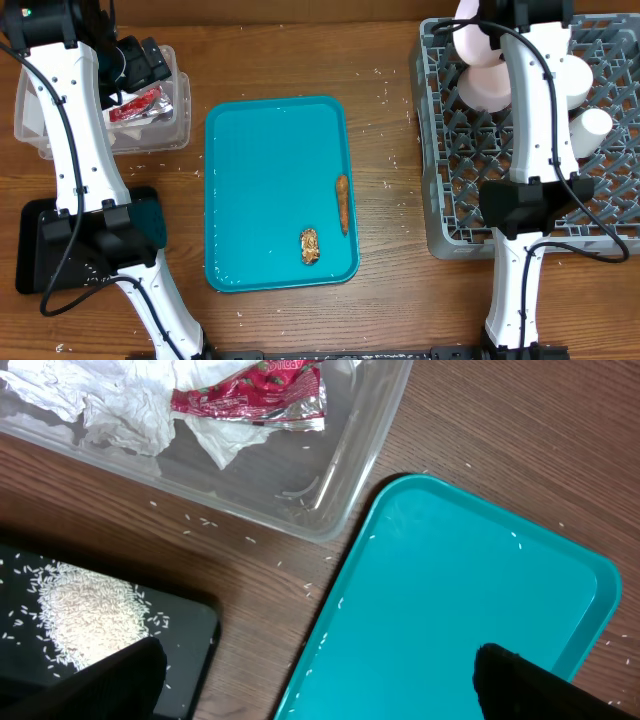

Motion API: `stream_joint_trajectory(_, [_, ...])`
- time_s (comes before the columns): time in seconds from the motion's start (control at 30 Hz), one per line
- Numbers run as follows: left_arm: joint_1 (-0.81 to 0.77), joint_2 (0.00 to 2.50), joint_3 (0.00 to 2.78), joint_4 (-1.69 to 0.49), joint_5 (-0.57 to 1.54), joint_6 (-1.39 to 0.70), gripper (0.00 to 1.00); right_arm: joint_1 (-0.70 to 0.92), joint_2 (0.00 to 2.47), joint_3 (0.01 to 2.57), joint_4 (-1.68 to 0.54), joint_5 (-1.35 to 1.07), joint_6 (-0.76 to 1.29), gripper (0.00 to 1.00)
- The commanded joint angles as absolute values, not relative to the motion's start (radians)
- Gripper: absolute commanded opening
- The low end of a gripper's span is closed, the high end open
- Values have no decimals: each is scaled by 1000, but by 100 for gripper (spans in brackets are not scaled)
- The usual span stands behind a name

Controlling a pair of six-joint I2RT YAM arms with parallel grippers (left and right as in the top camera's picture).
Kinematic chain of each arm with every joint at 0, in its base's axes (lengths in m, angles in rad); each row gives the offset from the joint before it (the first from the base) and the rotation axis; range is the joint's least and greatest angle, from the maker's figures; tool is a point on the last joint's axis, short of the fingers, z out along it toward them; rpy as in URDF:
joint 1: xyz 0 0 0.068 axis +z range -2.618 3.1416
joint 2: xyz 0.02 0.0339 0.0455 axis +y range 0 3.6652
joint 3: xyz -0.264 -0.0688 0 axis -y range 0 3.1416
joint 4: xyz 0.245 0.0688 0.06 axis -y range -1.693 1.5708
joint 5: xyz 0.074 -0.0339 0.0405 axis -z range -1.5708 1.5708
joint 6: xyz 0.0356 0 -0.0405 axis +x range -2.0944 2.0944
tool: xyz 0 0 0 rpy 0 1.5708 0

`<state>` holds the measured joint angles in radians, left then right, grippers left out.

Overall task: Sort waste into correct bins and load items into the dishwasher
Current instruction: 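Carry the plate right and stand it upright in the rack's edge slot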

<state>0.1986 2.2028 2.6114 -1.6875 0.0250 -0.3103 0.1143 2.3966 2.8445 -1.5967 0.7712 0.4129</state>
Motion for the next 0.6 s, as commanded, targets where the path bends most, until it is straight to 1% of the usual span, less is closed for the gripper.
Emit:
stream_joint_trajectory(0.0, [202, 2172, 2633, -1689, 15, -292, 100, 125, 2388, 2756, -1547, 792, 411, 4])
stream_joint_trajectory(0.37, [203, 2172, 2633, -1681, 14, -291, 100, 182, 2388, 2555, -1394, 817, 411, 4])
stream_joint_trajectory(0.57, [203, 2172, 2633, -1674, 15, -291, 100, 221, 2386, 2542, -1384, 855, 411, 4])
